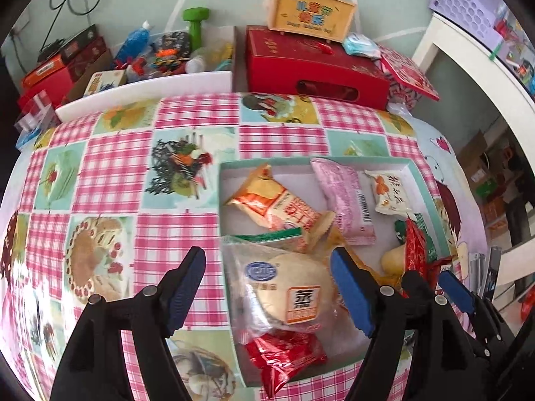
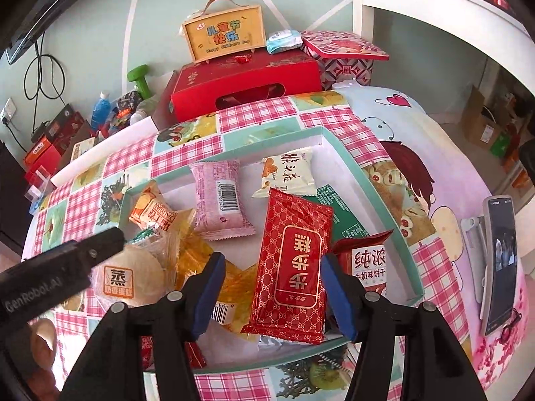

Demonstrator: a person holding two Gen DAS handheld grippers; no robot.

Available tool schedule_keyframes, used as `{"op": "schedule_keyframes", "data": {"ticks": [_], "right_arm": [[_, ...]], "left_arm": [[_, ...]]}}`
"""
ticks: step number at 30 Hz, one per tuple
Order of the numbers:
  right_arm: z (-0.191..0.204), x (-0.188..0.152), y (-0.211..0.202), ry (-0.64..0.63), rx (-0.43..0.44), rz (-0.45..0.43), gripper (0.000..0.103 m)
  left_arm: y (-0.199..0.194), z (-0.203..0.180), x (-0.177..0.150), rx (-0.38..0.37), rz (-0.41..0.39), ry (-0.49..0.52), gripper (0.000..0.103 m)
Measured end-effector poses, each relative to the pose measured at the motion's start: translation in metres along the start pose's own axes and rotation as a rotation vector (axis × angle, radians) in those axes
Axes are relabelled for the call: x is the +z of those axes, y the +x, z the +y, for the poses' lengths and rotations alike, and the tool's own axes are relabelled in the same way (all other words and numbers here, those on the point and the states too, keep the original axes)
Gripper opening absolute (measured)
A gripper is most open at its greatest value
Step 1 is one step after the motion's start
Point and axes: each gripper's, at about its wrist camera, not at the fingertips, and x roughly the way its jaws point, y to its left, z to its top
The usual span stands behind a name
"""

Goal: Organize snacks

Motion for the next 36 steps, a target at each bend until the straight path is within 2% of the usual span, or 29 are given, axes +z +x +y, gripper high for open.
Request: {"op": "schedule_keyframes", "data": {"ticks": [6, 8, 11, 13, 15, 18, 24, 28, 36], "right_arm": [[0.004, -0.001, -0.002, -0.016, 0.005, -0.002, 0.065], [0.006, -0.002, -0.002, -0.022, 0.008, 0.002, 0.069], [0.009, -0.003, 0.002, -0.035, 0.026, 0.014, 0.081], [0.012, -0.004, 0.003, -0.046, 0.030, 0.019, 0.084], [0.015, -0.004, 0.004, -0.056, 0.029, 0.012, 0.100], [0.019, -0.005, 0.002, -0.071, 0.029, -0.005, 0.103], [0.026, -0.019, -0.005, -0.082, 0.043, -0.005, 0.103], [0.029, -0.033, -0.011, -0.100, 0.020, 0.005, 0.103], [0.025, -0.051, -0.040, -0.095, 0.015, -0.051, 0.103]], "left_arm": [[-0.008, 0.019, -0.001, 0.025, -0.026, -0.046, 0.078], [-0.008, 0.026, -0.003, 0.073, -0.032, -0.054, 0.082], [-0.003, 0.035, -0.008, 0.175, -0.029, -0.051, 0.084], [0.001, 0.042, -0.011, 0.243, -0.023, -0.049, 0.085], [0.005, 0.049, -0.014, 0.304, -0.014, -0.049, 0.093], [0.008, 0.057, -0.022, 0.355, -0.011, -0.044, 0.094], [0.003, 0.059, -0.041, 0.341, 0.002, -0.042, 0.094], [-0.005, 0.053, -0.055, 0.337, 0.004, -0.022, 0.094], [-0.022, 0.063, -0.092, 0.347, -0.009, -0.018, 0.094]]}}
